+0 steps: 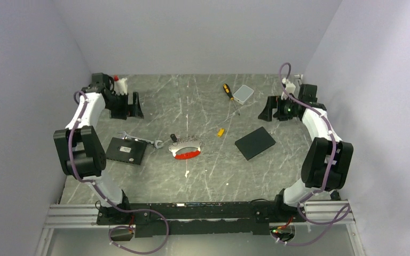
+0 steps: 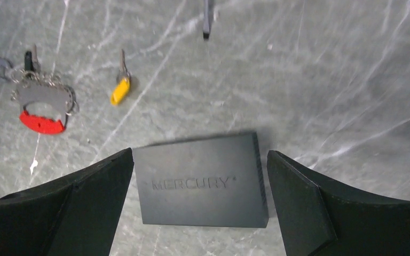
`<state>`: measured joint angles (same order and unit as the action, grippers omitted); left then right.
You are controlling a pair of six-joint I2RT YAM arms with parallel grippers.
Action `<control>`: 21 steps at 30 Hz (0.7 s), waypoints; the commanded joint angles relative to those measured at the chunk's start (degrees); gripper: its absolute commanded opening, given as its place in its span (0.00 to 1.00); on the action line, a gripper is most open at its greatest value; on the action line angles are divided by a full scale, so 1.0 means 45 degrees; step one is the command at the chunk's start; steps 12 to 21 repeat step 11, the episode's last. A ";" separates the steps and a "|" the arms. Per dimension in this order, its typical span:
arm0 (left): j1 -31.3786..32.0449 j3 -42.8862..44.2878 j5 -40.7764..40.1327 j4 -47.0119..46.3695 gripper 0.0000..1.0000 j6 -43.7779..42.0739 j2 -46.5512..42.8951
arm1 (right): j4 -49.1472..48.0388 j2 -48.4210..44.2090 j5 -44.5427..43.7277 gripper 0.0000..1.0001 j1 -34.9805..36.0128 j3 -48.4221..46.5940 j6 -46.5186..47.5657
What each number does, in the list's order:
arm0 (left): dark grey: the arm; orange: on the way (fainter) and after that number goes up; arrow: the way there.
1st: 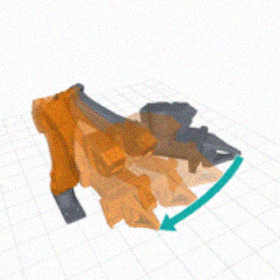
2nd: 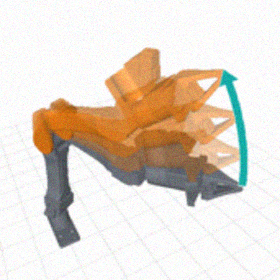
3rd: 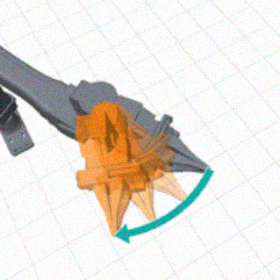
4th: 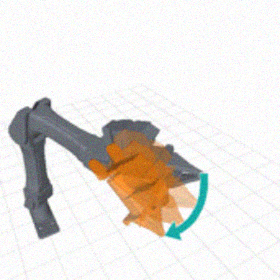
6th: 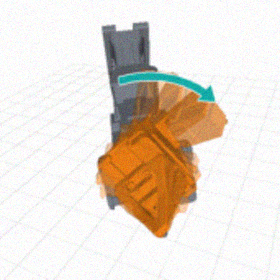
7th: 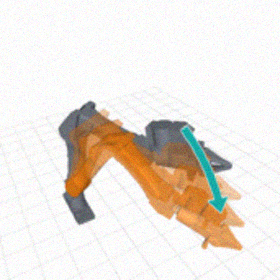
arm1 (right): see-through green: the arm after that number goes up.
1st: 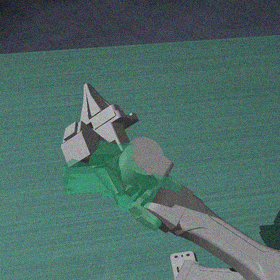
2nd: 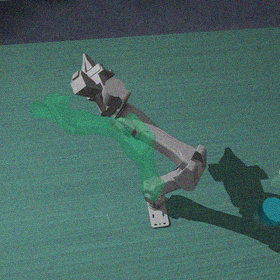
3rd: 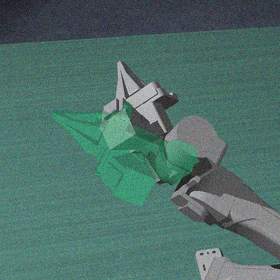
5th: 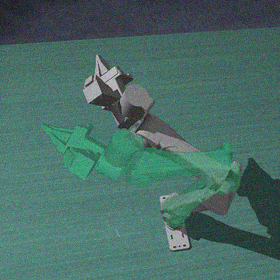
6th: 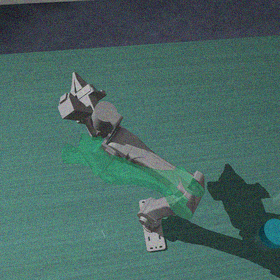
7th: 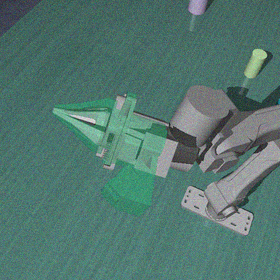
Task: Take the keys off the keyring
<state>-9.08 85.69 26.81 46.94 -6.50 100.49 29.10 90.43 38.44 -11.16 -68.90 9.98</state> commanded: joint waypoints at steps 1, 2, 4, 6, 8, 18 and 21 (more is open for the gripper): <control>-0.0035 -0.1451 -0.0444 -0.0894 0.99 -0.0251 -0.1567 | -0.1144 -0.0713 0.0596 1.00 -0.0093 0.1519 0.0633; -0.0047 -0.1663 -0.0407 -0.0940 0.99 -0.0212 -0.1676 | -0.1380 -0.0823 0.0589 1.00 -0.0095 0.1845 0.0617; -0.0040 -0.1909 -0.0350 -0.1004 0.99 -0.0079 -0.1839 | -0.1675 -0.0940 0.0468 1.00 -0.0093 0.2194 0.0503; -0.0036 -0.2155 -0.0412 -0.1192 0.99 0.0053 -0.2038 | -0.1705 -0.0931 0.0468 1.00 -0.0098 0.2271 0.0531; -0.0047 -0.2322 -0.0549 -0.1336 0.99 0.0187 -0.2238 | -0.1683 -0.0908 0.0615 1.00 -0.0099 0.2318 0.0591; -0.0037 -0.2607 -0.0539 -0.1565 0.99 0.0186 -0.2560 | -0.1744 -0.0828 0.0776 1.00 -0.0099 0.2369 0.0558; -0.0037 -0.2607 -0.0539 -0.1565 0.99 0.0186 -0.2560 | -0.1744 -0.0828 0.0776 1.00 -0.0099 0.2369 0.0558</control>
